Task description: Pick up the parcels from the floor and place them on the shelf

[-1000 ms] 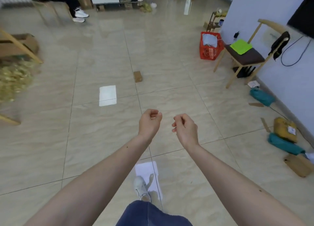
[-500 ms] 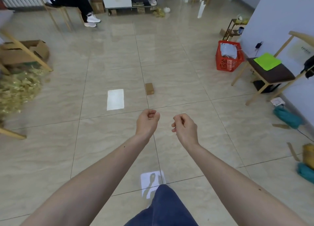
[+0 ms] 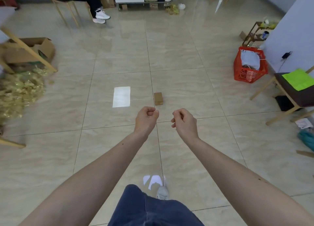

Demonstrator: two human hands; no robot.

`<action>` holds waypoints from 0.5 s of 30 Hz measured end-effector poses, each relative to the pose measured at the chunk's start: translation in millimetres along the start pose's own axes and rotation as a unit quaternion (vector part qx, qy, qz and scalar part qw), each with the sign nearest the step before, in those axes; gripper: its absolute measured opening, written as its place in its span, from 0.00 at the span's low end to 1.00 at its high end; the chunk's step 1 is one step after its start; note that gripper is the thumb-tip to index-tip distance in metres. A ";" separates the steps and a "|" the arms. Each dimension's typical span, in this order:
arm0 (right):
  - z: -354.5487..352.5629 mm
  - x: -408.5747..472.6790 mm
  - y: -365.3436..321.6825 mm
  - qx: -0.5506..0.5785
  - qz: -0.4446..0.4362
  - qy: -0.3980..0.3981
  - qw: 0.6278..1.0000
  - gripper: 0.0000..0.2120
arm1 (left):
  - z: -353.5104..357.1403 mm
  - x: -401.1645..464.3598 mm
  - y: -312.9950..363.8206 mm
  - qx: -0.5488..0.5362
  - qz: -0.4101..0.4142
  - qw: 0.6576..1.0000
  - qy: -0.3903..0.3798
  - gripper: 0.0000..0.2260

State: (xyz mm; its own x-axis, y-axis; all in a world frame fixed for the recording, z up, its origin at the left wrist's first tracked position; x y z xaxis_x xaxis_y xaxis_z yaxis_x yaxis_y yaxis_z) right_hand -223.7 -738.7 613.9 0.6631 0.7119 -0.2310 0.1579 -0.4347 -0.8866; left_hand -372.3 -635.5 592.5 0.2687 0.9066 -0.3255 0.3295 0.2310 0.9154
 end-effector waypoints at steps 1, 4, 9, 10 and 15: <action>5.5 13.3 -5.9 -0.003 0.000 -0.002 1.000 0.10 | -0.9 13.6 3.7 0.000 -0.003 1.000 -0.003 0.10; 23.5 52.6 -19.7 0.000 0.007 -0.002 1.000 0.10 | -4.6 58.4 14.1 0.002 -0.007 1.000 -0.013 0.11; 58.5 118.3 -44.1 0.012 0.023 0.016 1.000 0.11 | -16.2 139.2 35.8 0.017 -0.007 0.999 -0.043 0.11; 66.2 131.2 -50.7 0.016 0.024 0.022 0.999 0.11 | -18.9 155.8 41.5 0.019 -0.002 0.998 -0.053 0.12; 103.6 187.2 -78.0 0.032 0.047 0.066 0.996 0.11 | -36.3 238.3 63.4 0.048 0.008 0.994 -0.099 0.11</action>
State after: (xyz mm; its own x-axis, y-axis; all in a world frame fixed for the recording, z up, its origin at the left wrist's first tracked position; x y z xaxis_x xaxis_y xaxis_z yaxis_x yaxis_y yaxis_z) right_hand -187.6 -514.3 598.2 0.7635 0.5898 -0.2631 0.0473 -0.4573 -0.8881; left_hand -320.2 -392.0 581.6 0.4445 0.8206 -0.3593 0.4062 0.1729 0.8973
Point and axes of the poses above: each hand's wrist, its own x-axis towards the middle knuckle, its own z-axis out of the palm, y = z × x, the point moved 8 cm from there along x, towards the middle knuckle, and after that the axes turned 1 degree about x, right-handed, at the moved point
